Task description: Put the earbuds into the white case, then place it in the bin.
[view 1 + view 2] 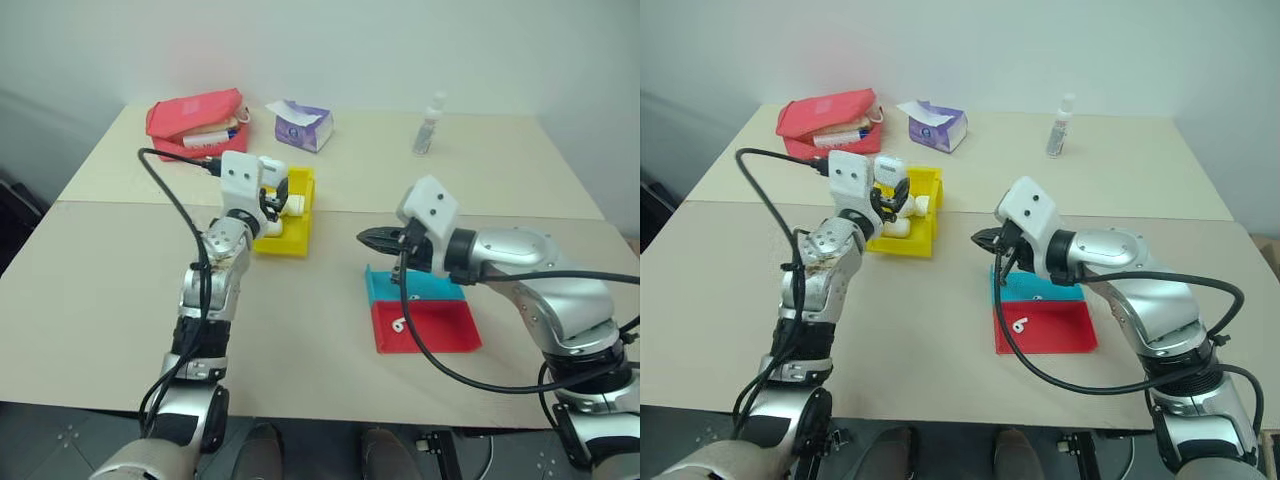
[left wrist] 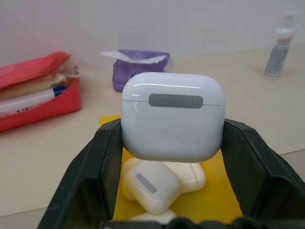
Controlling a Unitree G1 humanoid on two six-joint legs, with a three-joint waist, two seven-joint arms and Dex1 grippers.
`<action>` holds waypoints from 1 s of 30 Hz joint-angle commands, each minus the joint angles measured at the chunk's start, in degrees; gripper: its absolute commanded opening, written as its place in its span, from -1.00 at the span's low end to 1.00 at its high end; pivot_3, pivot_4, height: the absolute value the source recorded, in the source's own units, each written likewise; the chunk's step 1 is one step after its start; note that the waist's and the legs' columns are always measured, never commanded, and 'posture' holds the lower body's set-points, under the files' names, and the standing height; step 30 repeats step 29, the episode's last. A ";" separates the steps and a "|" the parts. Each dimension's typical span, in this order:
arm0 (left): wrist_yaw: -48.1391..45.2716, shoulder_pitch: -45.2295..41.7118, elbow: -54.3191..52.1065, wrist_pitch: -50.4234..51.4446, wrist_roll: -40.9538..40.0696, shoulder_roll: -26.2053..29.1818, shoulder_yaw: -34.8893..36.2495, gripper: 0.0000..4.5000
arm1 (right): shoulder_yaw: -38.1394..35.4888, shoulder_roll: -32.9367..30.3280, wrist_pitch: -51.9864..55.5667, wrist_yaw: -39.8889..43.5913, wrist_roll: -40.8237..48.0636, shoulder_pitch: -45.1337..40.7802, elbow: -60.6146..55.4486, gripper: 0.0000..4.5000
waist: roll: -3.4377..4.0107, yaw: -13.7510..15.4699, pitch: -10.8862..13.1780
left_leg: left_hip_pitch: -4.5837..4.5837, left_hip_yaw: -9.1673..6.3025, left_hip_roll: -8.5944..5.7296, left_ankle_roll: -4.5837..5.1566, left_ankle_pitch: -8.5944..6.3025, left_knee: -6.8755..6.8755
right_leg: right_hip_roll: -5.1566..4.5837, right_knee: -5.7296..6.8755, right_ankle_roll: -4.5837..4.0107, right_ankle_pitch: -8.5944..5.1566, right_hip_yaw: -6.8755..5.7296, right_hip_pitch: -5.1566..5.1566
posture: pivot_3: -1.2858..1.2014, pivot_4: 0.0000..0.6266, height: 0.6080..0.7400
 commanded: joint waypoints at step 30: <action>-39.37 48.29 -56.17 20.23 -43.34 35.49 32.60 0.98 | -14.41 -4.78 -20.32 9.35 0.40 24.94 -2.12 -1.00 | -0.02 -1.31 0.01 | 0.24 0.05 0.03 -0.04 0.01 -0.08 | -0.03 0.11 -0.02 -0.02 0.04 0.11 | 0.03 -0.52 1.00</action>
